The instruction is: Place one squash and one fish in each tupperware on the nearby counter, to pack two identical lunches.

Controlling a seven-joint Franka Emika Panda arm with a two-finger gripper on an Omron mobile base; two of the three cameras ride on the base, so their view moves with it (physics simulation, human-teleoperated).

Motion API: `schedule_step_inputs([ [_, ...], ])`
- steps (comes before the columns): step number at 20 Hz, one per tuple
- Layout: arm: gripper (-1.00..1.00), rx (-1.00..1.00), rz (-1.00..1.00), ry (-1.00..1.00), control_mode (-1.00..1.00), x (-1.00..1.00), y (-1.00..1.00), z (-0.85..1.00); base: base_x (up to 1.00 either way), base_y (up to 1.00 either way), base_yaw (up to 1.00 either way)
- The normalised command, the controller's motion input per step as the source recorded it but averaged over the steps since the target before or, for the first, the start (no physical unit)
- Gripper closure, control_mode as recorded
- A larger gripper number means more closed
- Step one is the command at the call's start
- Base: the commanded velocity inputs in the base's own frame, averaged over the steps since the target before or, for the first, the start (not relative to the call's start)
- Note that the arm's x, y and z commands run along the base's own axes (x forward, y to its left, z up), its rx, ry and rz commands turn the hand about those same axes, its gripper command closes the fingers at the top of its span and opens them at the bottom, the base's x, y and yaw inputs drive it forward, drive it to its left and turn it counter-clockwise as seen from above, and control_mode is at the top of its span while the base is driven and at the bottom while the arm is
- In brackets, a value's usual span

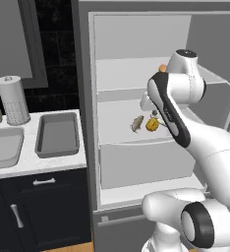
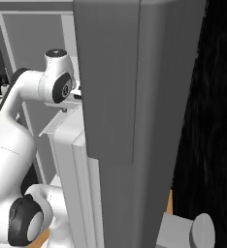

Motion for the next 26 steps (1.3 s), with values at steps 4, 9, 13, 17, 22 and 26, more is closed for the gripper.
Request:
schedule_step_inputs([
  [4,-1.0,0.0,0.0,0.0,-1.0,0.0,0.0,-0.02,0.0,0.0,0.0],
  [9,-1.0,0.0,0.0,0.0,-1.0,0.0,0.0,0.0,0.0,0.0,0.0],
  [13,-1.0,0.02,-0.01,-0.01,-1.0,-0.1,-0.15,-0.03,0.0,0.0,0.0],
  [17,-1.0,0.01,-0.05,0.02,-1.0,-0.12,-1.0,-0.55,0.0,0.0,0.0],
  [22,-1.0,-0.01,-0.19,-0.09,-1.0,0.01,-0.76,-0.79,0.0,0.0,0.0],
  [26,-1.0,0.04,-0.13,-0.39,-1.0,0.36,0.02,-0.57,0.0,0.0,0.0],
])
